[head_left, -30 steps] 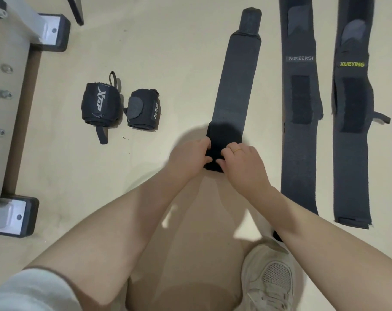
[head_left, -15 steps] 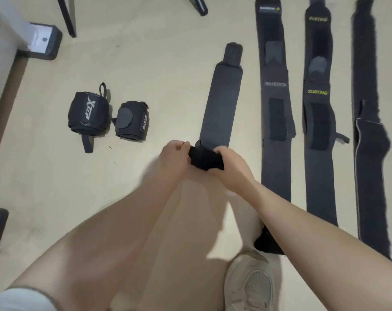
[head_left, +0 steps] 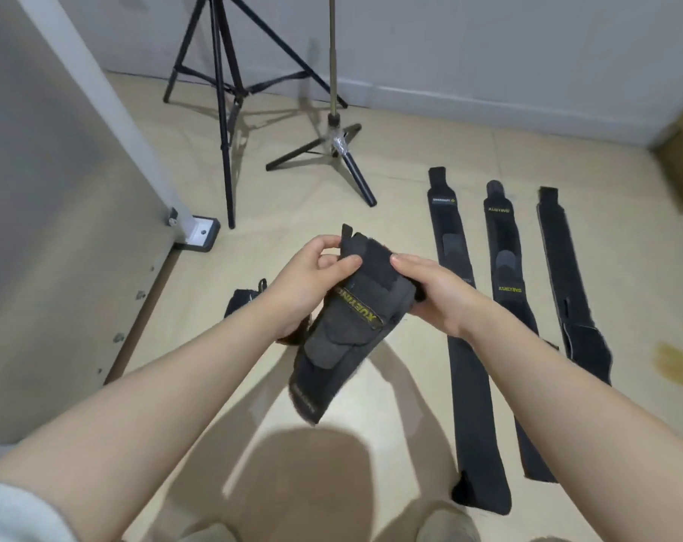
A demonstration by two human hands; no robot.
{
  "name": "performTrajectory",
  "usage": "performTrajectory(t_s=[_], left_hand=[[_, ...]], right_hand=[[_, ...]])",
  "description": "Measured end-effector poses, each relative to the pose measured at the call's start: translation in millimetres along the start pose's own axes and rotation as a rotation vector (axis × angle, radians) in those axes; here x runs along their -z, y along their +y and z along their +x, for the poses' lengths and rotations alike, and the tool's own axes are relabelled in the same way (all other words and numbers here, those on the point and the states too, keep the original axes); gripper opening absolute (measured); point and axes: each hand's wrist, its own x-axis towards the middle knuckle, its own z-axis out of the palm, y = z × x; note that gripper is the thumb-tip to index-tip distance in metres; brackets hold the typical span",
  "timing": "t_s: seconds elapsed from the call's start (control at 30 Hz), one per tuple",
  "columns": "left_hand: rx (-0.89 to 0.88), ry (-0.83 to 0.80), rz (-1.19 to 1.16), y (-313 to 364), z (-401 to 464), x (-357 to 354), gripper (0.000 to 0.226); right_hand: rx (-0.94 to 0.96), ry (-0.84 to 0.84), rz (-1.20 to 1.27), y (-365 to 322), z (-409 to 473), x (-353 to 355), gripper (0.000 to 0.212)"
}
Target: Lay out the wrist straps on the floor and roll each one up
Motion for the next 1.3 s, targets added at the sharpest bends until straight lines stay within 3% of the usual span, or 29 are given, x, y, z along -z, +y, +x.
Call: performTrajectory(t_s=[0.17, 0.33, 0.43, 0.5, 0.63, 0.8, 0.93, 1.07, 1.13, 1.2, 1.3], left_hand=[[-0.083, 0.012, -0.077, 41.2, -16.8, 9.5, 0.036], [-0.024, 0.119, -0.167, 30.1, -29.4, 12.4, 0.029], [0.016, 0.041, -0.055, 31.7, -30.8, 18.8, 0.026], [0.01, -0.001, -0.031, 32.4, -29.1, 20.7, 0.039], [0.008, -0.106, -0.054, 27.1, -27.4, 15.9, 0.084], [-0.078, -0.203, -0.133, 27.3, -25.1, 7.2, 0.053], [-0.074, -0.052, -0.028, 25.9, -21.8, 7.0, 0.036], [0.004, 0.163, -0.137, 23.6, -18.8, 6.9, 0.018], [0.07, 0.189, -0.211, 23.6, -18.3, 6.4, 0.012], [0.134, 0.194, -0.203, 24.5, -18.1, 6.6, 0.02], [0.155, 0.189, -0.251, 26.9, -20.4, 6.7, 0.057]], right_hand=[[0.093, 0.115, 0.197, -43.4, -14.6, -36.6, 0.036], [0.029, 0.125, 0.407, -44.1, -25.7, -55.5, 0.024], [-0.023, 0.186, 0.395, -42.5, -28.9, -47.9, 0.022], [-0.051, 0.214, 0.361, -42.0, -32.9, -40.7, 0.02], [-0.084, 0.183, 0.305, -40.3, -44.4, -36.2, 0.02], [-0.105, 0.178, 0.201, -34.8, -47.8, -42.3, 0.023], [-0.124, 0.225, 0.115, -29.8, -44.5, -46.0, 0.031], [0.078, 0.179, 0.034, -26.6, -46.2, -49.9, 0.054], [0.14, 0.183, -0.015, -28.6, -47.2, -51.4, 0.052], [0.172, 0.26, -0.039, -29.9, -45.5, -52.5, 0.043], [0.188, 0.339, 0.061, -28.4, -40.9, -55.9, 0.027]])
